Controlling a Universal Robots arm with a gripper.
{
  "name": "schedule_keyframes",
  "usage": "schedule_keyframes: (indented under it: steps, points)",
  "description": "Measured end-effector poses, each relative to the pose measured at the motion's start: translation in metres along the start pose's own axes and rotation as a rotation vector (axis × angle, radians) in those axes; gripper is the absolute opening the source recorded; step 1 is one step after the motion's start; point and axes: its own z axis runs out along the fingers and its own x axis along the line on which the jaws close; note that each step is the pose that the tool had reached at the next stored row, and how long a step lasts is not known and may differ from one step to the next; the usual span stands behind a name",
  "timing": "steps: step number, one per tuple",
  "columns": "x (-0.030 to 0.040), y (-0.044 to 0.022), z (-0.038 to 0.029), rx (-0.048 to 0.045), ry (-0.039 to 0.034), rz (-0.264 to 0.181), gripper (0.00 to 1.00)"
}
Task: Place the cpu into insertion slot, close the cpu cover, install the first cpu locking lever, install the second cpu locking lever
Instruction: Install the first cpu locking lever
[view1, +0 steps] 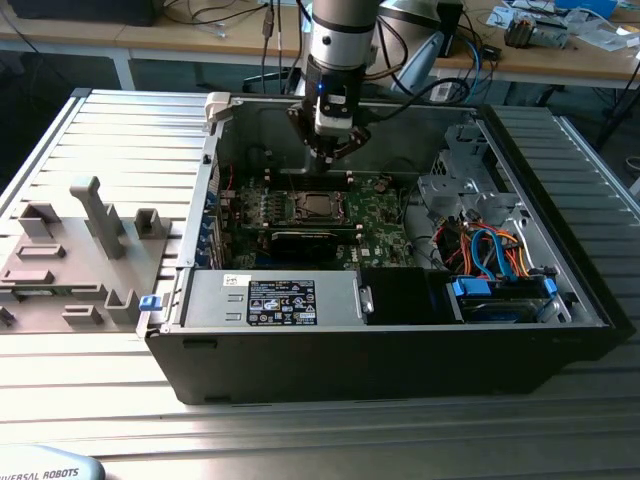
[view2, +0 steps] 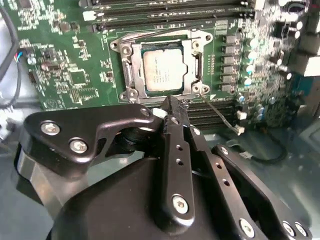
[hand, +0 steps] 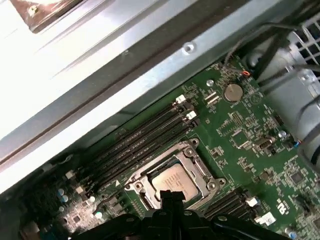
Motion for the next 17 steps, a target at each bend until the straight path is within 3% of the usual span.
schedule_keyframes:
  steps: [8,17]
  points:
    - [0.0,0.0,0.0,0.0054,-0.0044,-0.188,0.11]
    - [0.0,0.0,0.0,0.0107,-0.0086,-0.369,0.11]
